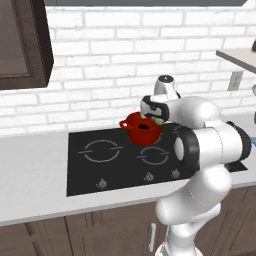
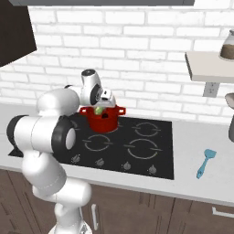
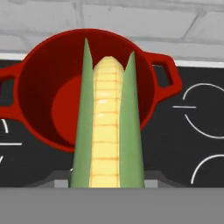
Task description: Put the corn and avocado in the pot. Retrieve the spatula and lightly stir the vegetables in the pot.
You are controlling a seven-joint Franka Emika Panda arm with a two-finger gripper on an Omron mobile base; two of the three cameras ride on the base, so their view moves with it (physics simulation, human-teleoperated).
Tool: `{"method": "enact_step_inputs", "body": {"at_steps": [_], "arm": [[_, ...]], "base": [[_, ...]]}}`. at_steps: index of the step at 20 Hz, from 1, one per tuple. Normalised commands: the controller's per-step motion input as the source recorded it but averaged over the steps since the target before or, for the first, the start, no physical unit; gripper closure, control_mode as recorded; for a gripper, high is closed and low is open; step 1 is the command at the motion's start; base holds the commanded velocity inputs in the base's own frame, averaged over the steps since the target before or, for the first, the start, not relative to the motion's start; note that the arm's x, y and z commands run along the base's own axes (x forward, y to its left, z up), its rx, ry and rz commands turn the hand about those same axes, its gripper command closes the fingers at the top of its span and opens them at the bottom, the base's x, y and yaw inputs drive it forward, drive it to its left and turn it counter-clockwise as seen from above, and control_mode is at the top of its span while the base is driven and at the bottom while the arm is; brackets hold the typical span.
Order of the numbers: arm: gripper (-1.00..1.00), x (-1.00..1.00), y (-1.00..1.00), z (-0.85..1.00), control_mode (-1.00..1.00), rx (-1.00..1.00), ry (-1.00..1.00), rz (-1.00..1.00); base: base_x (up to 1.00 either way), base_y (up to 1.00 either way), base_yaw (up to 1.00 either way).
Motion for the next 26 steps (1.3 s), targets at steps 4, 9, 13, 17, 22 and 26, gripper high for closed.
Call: {"method": "enact_step_inputs", "body": {"at_steps": [4,9,13,17,22,26], "arm": [[1.0,0.46,0.16,0.0,-1.0,0.0,0.0,0.06],[1.0,0.41,0.14,-0.01,-1.0,0.0,0.0,0.05],[1.0,0.2,0.13,-0.07,-1.0,0.0,0.0,0.04],[1.0,0.02,0.12,-0.23,-1.0,0.03,0.0,0.04],[1.0,0.05,0.02,-0.24,-1.0,0.01,0.0,0.04],[1.0,0.13,0.0,-0.13,-1.0,0.0,0.0,0.03]], "base": [[0.0,0.0,0.0],[0.0,0.0,0.0],[0.0,0.0,0.0],[0.0,0.0,0.0],[0.0,0.0,0.0],[0.0,0.0,0.0]]}}
